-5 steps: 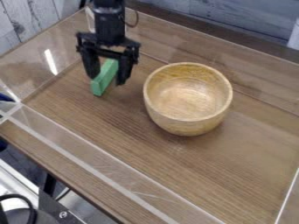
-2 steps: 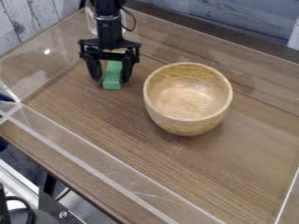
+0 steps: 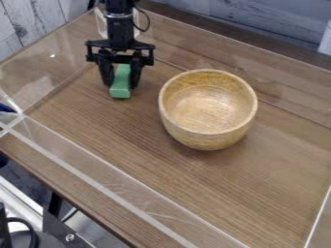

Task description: Put the green block in the brown bowl

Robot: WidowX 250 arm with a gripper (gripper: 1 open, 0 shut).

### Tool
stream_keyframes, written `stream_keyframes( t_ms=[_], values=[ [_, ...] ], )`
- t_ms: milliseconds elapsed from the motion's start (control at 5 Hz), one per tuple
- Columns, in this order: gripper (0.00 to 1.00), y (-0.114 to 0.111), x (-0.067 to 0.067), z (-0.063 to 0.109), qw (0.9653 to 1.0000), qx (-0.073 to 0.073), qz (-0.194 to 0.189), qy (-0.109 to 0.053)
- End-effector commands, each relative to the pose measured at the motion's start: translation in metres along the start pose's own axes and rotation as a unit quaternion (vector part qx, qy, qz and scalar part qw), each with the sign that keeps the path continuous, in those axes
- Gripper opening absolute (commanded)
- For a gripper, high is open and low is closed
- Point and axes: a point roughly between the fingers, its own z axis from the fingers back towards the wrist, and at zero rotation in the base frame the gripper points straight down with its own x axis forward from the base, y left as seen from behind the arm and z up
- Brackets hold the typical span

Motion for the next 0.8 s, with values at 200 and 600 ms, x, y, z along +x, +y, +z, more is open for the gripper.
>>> stream_keyframes(
  t_ms=[200,600],
  values=[
    [0.0,0.001,0.006,0.025,0.9975,0.003,-0.017,-0.068],
    [0.0,-0.001,-0.007,0.036,0.9952,0.014,0.01,-0.096]
  ],
)
